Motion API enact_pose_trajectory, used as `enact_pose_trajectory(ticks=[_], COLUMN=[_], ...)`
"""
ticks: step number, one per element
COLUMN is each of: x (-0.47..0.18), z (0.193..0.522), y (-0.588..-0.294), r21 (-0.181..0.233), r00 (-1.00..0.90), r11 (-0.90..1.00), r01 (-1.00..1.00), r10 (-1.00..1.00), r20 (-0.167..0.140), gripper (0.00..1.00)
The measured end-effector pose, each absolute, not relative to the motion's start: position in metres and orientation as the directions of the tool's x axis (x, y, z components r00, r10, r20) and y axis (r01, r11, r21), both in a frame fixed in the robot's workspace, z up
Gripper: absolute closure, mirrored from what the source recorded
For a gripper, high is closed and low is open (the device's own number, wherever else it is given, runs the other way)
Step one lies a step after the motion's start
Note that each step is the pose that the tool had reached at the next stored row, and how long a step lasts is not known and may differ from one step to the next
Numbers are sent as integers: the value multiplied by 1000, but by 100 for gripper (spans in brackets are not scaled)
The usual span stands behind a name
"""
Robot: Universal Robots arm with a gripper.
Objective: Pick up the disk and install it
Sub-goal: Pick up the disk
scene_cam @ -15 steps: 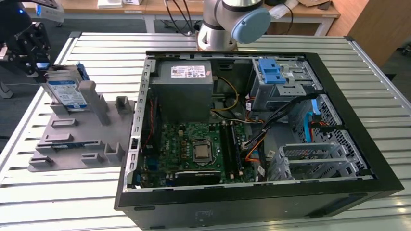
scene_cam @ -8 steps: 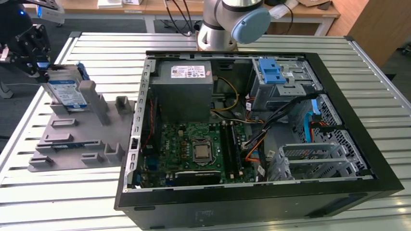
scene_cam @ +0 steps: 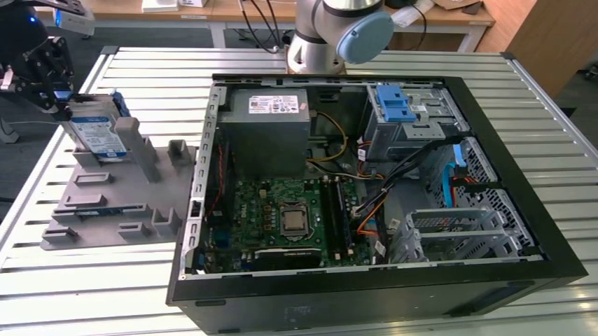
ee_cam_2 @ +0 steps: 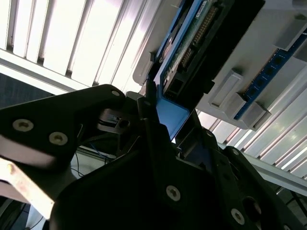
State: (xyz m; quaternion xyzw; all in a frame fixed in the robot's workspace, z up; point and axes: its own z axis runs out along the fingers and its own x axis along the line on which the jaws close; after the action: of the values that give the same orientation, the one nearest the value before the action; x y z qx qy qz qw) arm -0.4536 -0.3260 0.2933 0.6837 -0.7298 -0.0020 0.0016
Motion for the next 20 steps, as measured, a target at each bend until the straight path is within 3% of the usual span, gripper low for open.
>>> enact_pose_trajectory(ticks=[5, 6, 14, 16, 17, 20], x=[-454, -454, -454, -454, -454, -454], z=[293, 293, 290, 290, 290, 290], y=[-326, -326, -326, -326, -326, -326], r21=[5, 5, 5, 5, 5, 5], r00=[-65, -65, -65, -65, -65, -65], r11=[65, 65, 65, 65, 65, 65], r01=[-998, -998, -998, -998, -998, -998], r10=[-998, -998, -998, -998, -998, -998], r20=[0, 0, 1, 1, 1, 1], gripper=[58, 52, 52, 53, 60, 61])
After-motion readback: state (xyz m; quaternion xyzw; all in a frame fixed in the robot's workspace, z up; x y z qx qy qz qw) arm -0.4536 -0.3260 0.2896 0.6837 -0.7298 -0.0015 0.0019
